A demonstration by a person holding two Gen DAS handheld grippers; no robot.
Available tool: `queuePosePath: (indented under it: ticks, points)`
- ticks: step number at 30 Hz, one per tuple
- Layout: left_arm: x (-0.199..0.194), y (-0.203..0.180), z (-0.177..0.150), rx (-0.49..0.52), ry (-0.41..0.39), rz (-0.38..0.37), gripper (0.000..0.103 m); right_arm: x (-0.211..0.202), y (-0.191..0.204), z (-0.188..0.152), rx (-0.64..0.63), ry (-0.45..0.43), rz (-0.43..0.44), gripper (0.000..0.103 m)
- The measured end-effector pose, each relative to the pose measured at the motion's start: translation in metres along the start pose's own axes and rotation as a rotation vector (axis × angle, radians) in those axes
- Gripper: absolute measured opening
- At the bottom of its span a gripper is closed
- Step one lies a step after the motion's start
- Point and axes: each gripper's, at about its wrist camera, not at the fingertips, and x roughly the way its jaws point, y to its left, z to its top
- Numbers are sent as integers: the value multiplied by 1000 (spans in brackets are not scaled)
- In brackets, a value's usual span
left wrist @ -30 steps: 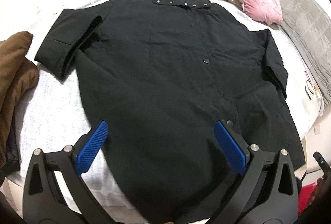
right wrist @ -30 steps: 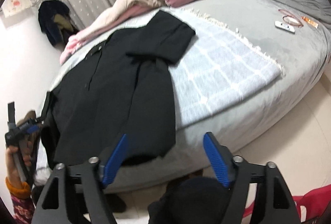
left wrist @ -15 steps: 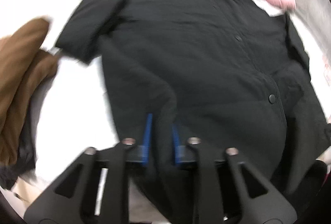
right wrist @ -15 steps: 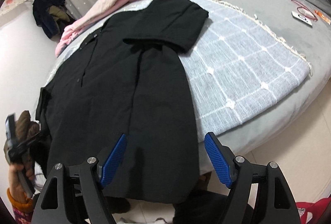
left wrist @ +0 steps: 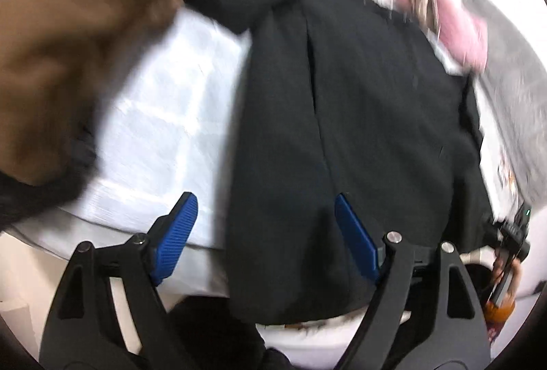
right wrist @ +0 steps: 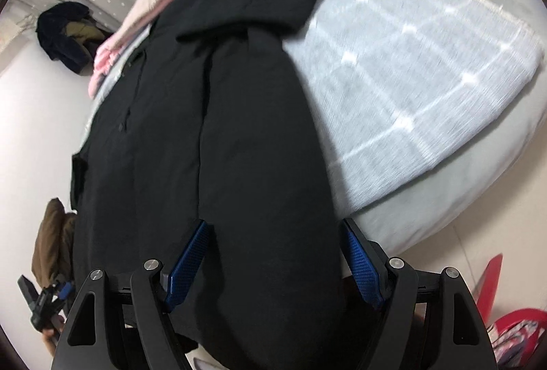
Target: Fold large clothes
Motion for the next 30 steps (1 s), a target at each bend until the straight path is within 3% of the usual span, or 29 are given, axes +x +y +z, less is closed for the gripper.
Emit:
queuePosePath:
  ticks: [2, 3, 4, 5, 7, 8, 10, 12, 13, 14, 16, 18, 19, 24, 26, 28, 30]
  points:
    - [23, -7, -3, -27, 78, -57, 64, -4, 5, -2, -17, -23, 15, 68]
    - [27, -9, -5, -46, 95, -90, 26, -9, 9, -3, -40, -41, 25, 35]
    - [26, -12, -9, -60, 86, -123, 12, -15, 10, -2, -46, -61, 43, 8]
    - [19, -14, -11, -56, 62, -123, 10, -31, 11, -3, -46, -119, 81, 8]
    - [-10, -24, -17, 18, -40, -138, 9, -66, 15, -3, -75, -236, 60, 6]
    - [-17, -23, -18, 29, -52, -127, 10, -81, 13, -2, -76, -271, 38, 6]
    - [-19, -19, -22, 36, -35, -60, 12, -85, 5, 5, -61, -239, 5, 6]
    - [-12, -19, -27, 85, -9, 80, 24, -62, 6, 8, -99, -148, -191, 11]
    - [-11, -24, -32, 116, -21, 175, 31, -52, 7, 6, -113, -124, -252, 19]
    - [-16, -31, -37, 150, -59, 222, 35, -44, 10, 2, -125, -111, -317, 23]
    - [-26, -45, -46, 223, -114, 252, 53, -36, 21, -8, -169, -142, -454, 35]
    - [-38, -66, -57, 320, -172, 238, 69, -41, 35, -17, -210, -204, -504, 48]
    - [-41, -82, -65, 391, -196, 218, 75, -45, 41, -21, -230, -230, -494, 55]
    - [-29, -144, -103, 722, -240, 185, 82, -61, 90, -52, -385, -331, -334, 67]
    - [-15, -169, -114, 859, -237, 151, 82, -59, 100, -66, -460, -322, -241, 70]
    - [-4, -189, -125, 957, -200, 78, 82, -54, 116, -80, -555, -276, -113, 70]
    - [2, -199, -133, 1032, -183, 55, 82, -43, 130, -96, -647, -224, -28, 70]
